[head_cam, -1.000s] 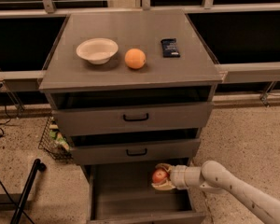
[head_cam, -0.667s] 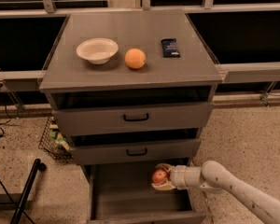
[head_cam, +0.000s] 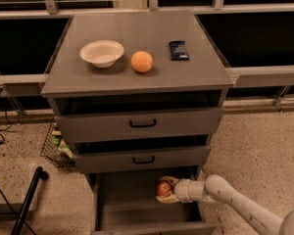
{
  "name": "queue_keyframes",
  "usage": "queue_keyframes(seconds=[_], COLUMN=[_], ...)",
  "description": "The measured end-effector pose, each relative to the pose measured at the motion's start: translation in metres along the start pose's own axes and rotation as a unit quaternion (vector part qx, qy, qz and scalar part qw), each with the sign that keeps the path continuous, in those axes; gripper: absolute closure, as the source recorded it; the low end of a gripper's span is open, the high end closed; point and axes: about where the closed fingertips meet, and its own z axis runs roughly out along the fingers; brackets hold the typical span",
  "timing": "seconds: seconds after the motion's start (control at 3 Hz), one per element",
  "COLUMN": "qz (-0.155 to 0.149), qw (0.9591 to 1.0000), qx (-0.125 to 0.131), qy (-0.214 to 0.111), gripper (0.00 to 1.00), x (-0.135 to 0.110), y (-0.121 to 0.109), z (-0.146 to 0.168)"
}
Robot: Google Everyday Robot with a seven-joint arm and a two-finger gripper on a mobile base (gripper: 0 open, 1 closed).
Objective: Place apple into bottom drawer
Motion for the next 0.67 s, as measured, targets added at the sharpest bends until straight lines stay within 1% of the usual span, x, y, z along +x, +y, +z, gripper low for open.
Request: queue_keyframes(seconds=[0.33,0.67], qz=[0.002,0.002], qw=[1.0000,0.9998], qx=[0.001,-0.002], qy=[-0.007,-0.019], gripper=[1.00,1.00], x=[0.021,0.049], y=[-0.001,-0.002], z=[0.019,0.045])
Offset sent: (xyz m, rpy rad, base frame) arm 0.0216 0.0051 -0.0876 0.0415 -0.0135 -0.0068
